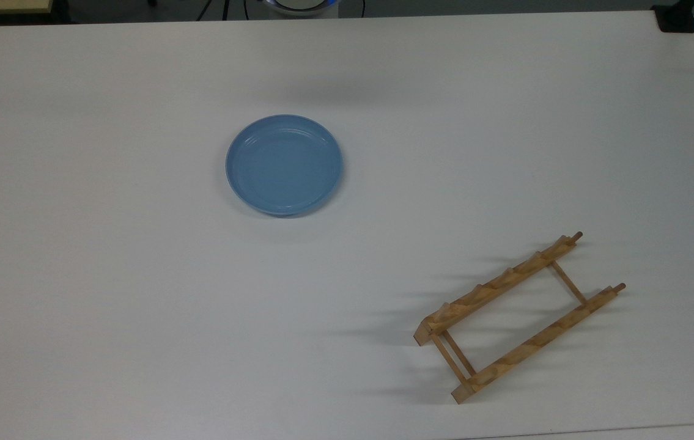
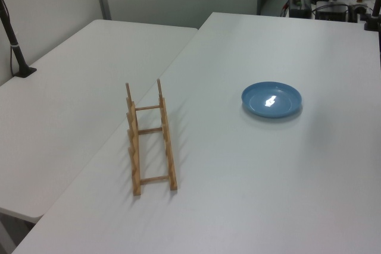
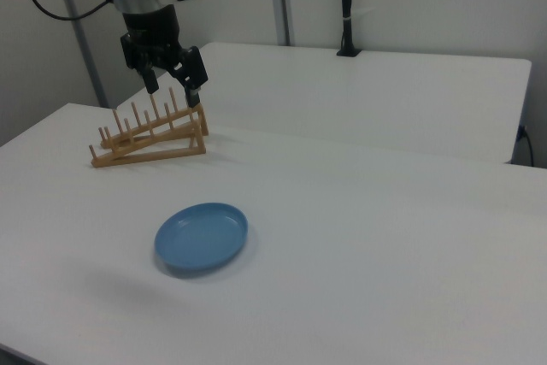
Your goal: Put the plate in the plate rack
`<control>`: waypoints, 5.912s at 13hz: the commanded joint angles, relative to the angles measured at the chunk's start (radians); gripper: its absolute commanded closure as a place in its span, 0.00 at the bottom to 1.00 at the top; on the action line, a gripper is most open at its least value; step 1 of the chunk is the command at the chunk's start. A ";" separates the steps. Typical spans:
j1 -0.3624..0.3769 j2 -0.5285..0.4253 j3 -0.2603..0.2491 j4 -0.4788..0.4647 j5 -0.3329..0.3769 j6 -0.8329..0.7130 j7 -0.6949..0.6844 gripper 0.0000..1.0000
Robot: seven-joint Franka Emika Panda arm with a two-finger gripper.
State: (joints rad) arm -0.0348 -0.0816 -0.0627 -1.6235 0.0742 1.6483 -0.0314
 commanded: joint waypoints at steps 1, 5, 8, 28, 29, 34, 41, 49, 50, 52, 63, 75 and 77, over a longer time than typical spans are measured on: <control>0.007 -0.015 -0.003 -0.019 -0.004 0.007 -0.012 0.00; -0.026 -0.014 -0.012 -0.018 -0.004 0.008 -0.051 0.00; -0.072 -0.004 -0.014 -0.033 -0.010 0.005 -0.327 0.00; -0.080 0.241 -0.008 -0.463 -0.011 0.669 0.013 0.14; -0.076 0.256 -0.006 -0.461 -0.013 0.682 0.028 0.15; -0.056 0.312 -0.006 -0.447 -0.016 0.714 0.037 0.46; -0.060 0.296 -0.008 -0.429 -0.016 0.697 0.061 1.00; -0.068 0.273 -0.006 -0.417 -0.016 0.682 0.057 1.00; -0.068 0.263 -0.006 -0.415 -0.016 0.682 0.057 1.00; -0.063 0.246 -0.006 -0.397 -0.016 0.680 0.060 1.00; -0.056 0.131 0.096 -0.173 -0.024 0.696 0.296 1.00; 0.027 0.224 0.317 -0.078 -0.957 0.760 1.361 1.00; 0.062 0.259 0.316 -0.050 -1.045 0.751 1.458 1.00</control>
State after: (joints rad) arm -0.0231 0.1298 0.2631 -1.7186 -0.8541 2.3866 1.2825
